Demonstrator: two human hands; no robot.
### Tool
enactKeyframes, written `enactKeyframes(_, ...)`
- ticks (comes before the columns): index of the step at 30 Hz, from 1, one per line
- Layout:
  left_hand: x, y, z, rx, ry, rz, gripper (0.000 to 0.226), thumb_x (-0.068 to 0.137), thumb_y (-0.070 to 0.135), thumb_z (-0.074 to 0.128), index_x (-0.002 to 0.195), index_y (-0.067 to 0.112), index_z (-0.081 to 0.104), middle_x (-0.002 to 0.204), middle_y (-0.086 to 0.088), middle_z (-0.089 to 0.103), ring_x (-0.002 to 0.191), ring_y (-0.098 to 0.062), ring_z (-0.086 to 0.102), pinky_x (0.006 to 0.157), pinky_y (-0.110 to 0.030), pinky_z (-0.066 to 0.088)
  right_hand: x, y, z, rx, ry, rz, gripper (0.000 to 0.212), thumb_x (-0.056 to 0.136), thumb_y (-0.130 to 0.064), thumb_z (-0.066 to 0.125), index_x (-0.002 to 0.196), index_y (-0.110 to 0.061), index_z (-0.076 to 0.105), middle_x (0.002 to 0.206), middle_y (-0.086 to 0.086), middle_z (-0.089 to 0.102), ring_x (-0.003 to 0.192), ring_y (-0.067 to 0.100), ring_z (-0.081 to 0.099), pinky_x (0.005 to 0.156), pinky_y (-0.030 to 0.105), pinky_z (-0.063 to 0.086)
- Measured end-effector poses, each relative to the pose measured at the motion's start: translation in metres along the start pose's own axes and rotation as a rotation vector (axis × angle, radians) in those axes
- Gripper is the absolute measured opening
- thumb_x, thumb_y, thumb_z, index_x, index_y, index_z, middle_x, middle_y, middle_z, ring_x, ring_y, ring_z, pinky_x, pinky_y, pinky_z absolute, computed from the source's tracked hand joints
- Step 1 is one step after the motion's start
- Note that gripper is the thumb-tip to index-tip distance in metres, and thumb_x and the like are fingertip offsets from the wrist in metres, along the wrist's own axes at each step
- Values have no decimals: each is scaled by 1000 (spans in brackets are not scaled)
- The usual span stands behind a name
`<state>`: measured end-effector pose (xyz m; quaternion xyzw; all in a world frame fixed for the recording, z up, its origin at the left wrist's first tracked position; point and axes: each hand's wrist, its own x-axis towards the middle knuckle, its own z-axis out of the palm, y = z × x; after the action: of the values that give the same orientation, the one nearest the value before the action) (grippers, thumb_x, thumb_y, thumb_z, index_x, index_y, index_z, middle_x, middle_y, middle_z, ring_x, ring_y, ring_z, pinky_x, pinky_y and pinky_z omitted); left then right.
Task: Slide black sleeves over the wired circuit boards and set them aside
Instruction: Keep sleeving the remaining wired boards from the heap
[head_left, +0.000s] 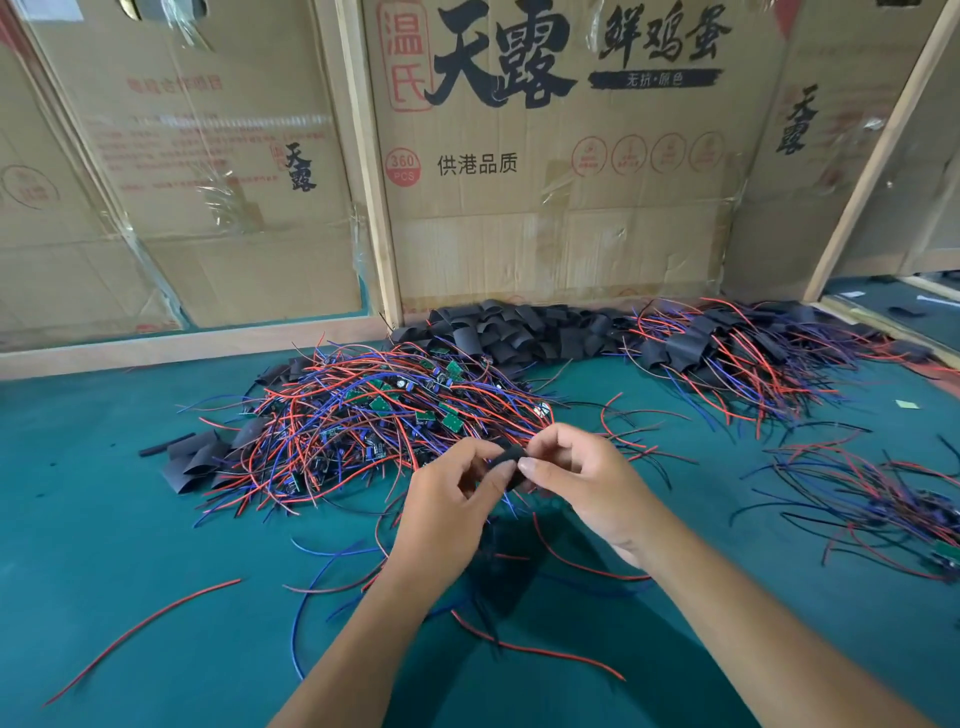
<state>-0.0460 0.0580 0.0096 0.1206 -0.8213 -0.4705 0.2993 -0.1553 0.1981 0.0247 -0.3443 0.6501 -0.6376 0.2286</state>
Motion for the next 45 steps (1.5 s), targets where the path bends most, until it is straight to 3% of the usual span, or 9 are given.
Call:
enactKeyframes(7, -3, 23, 3, -683, -110, -295, 29, 97, 34, 58, 70, 23, 61, 60, -2, 46, 47, -12, 25, 45, -22, 20, -3, -8, 2, 248, -138, -61, 39, 84, -25, 71, 117, -4, 66, 90, 13, 63, 76, 19, 54, 69, 25, 45)
enactKeyframes(15, 3, 30, 1, -618, 61, -470, 29, 100, 35, 58, 78, 16, 57, 58, -1, 42, 46, -12, 25, 45, -24, 14, -4, -12, 4, 338, -48, -74, 20, 85, -20, 74, 98, -7, 68, 83, 3, 65, 74, 13, 55, 66, 28, 44)
enactKeyframes(19, 46, 24, -19, -122, 6, -297, 17, 99, 22, 58, 85, 15, 62, 67, 4, 60, 53, -12, 47, 53, -29, 38, -1, -14, 0, 374, 13, -69, 27, 79, -35, 79, 94, -14, 74, 92, 6, 64, 84, 14, 57, 66, 27, 52)
enactKeyframes(21, 80, 22, -35, 272, -84, -100, 13, 102, 20, 52, 104, 24, 64, 96, 7, 69, 84, -10, 62, 76, -30, 50, -1, -16, -3, 373, 29, -75, 29, 76, -44, 78, 90, -18, 75, 93, 4, 65, 85, 12, 59, 64, 26, 53)
enactKeyframes(24, 123, 12, -54, 818, -261, 19, 43, 105, 9, 39, 146, 23, 43, 148, -3, 50, 138, -22, 42, 112, -41, 34, 0, -15, -6, 371, 29, -65, 33, 78, -50, 77, 86, -19, 74, 99, 2, 70, 92, 12, 62, 64, 25, 51)
enactKeyframes(29, 132, -10, -58, 1289, -370, 223, 24, 107, 30, 40, 123, 26, 58, 123, 4, 61, 121, -17, 54, 114, -37, 28, 3, -10, -9, 363, 38, -37, 35, 77, -53, 72, 85, -19, 74, 101, 3, 70, 95, 15, 62, 63, 25, 52)
enactKeyframes(36, 116, 22, -65, 1026, -56, 267, 24, 99, 36, 58, 119, 21, 60, 107, -2, 69, 104, -26, 61, 97, -38, 40, 3, -11, -12, 401, 59, -45, 22, 82, -44, 71, 85, -22, 74, 96, 3, 69, 90, 19, 62, 62, 26, 52)
enactKeyframes(42, 72, 69, -91, 407, 147, 259, 22, 93, 25, 66, 103, 42, 58, 85, 26, 67, 84, 15, 61, 73, -4, 41, 7, -11, -20, 480, 172, -33, 28, 85, -32, 66, 94, -6, 62, 94, 15, 64, 78, 20, 63, 56, 27, 51)
enactKeyframes(45, 33, 81, -94, 127, 220, 253, 13, 86, 39, 62, 99, 42, 61, 84, 14, 72, 75, -8, 67, 67, -16, 48, 8, -11, -21, 470, 198, -25, 31, 83, -34, 68, 93, -5, 61, 90, 13, 62, 73, 18, 59, 59, 27, 49)
